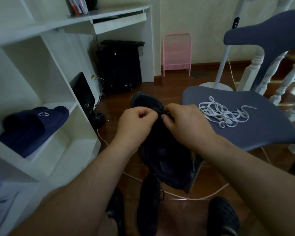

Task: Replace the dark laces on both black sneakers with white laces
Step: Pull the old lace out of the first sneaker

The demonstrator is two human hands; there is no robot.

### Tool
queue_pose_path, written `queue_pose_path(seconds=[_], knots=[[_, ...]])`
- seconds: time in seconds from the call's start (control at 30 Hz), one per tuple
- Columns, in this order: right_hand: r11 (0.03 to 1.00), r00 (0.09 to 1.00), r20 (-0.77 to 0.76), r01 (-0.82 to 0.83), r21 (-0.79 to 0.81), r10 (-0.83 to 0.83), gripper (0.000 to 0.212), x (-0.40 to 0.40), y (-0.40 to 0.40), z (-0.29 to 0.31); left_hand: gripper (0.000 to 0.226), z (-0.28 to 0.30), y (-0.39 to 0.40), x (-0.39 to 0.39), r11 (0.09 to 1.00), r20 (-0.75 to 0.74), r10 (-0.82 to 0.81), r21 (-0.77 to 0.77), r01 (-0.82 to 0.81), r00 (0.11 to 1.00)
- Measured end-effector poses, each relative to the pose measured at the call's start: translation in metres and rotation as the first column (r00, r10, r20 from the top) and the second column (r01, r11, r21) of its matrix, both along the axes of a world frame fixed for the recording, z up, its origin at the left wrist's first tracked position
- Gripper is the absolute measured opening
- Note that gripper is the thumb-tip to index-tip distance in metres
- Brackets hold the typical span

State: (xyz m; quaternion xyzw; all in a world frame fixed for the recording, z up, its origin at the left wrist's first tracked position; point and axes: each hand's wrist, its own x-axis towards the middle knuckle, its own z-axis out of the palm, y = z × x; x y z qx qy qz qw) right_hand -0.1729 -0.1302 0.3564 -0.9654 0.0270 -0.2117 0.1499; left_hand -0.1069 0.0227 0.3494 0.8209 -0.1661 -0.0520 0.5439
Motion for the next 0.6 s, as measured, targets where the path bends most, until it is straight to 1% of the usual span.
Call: queue_pose_path(seconds=[0.07, 0.13, 0.17, 0.2, 0.23, 0.27, 0.33, 0.37, 0.4, 0.43, 0.5, 0.53, 0.6], knots=[[0.999, 0.999, 0.004, 0.04, 0.033, -0.041, 0.027, 0.002, -0.006, -0.001, 0.027, 0.007, 0.002, 0.0, 0.981, -0.052, -0.115, -0.165, 0.105, 0.992], [0.994, 0.996, -0.018, 0.083, 0.075, -0.082, 0.027, 0.002, -0.015, 0.001, 0.023, 0.014, 0.011, 0.001, 0.911, -0.093, -0.3, -0.324, 0.256, 0.949], [0.991, 0.995, -0.026, 0.095, 0.096, -0.093, 0.027, 0.001, -0.019, 0.001, 0.021, 0.017, 0.015, 0.002, 0.87, -0.115, -0.389, -0.372, 0.323, 0.914], [0.989, 0.994, -0.031, 0.104, 0.109, -0.101, 0.027, 0.001, -0.022, 0.0, 0.02, 0.018, 0.018, 0.004, 0.861, -0.127, -0.424, -0.365, 0.355, 0.897], [0.988, 0.994, -0.028, 0.11, 0.112, -0.107, 0.027, 0.0, -0.023, -0.001, 0.022, 0.016, 0.02, 0.006, 0.88, -0.118, -0.41, -0.311, 0.359, 0.904], [0.988, 0.993, -0.023, 0.116, 0.106, -0.114, 0.027, -0.001, -0.023, -0.001, 0.027, 0.011, 0.02, 0.009, 0.925, -0.078, -0.34, -0.208, 0.318, 0.937], [0.991, 0.994, 0.001, 0.11, 0.082, -0.11, 0.026, -0.001, -0.019, -0.003, 0.036, 0.005, 0.017, 0.009, 0.988, 0.055, -0.155, 0.006, 0.155, 0.986], [0.993, 0.995, 0.016, 0.099, 0.072, -0.1, 0.025, -0.001, -0.016, -0.003, 0.034, 0.004, 0.014, 0.007, 0.993, 0.105, -0.089, 0.084, 0.081, 0.99], [0.994, 0.995, 0.028, 0.089, 0.063, -0.091, 0.025, -0.001, -0.013, -0.003, 0.028, 0.003, 0.011, 0.004, 0.991, 0.14, -0.058, 0.131, 0.039, 0.988], [0.995, 0.996, 0.04, 0.081, 0.056, -0.083, 0.024, 0.0, -0.01, -0.003, 0.023, 0.003, 0.008, 0.0, 0.986, 0.163, -0.043, 0.165, 0.016, 0.986], [0.997, 0.996, 0.059, 0.067, 0.046, -0.07, 0.025, 0.0, -0.006, -0.001, 0.022, 0.002, 0.004, -0.003, 0.977, 0.196, -0.033, 0.211, -0.009, 0.98], [0.998, 0.996, 0.064, 0.058, 0.04, -0.06, 0.026, 0.0, -0.005, -0.002, 0.023, 0.001, 0.003, -0.003, 0.98, 0.19, -0.031, 0.198, -0.008, 0.981], [0.999, 0.997, 0.067, 0.033, 0.03, -0.035, 0.028, 0.001, -0.002, -0.004, 0.017, -0.003, 0.001, -0.001, 0.996, 0.12, -0.02, 0.084, 0.01, 0.993]])
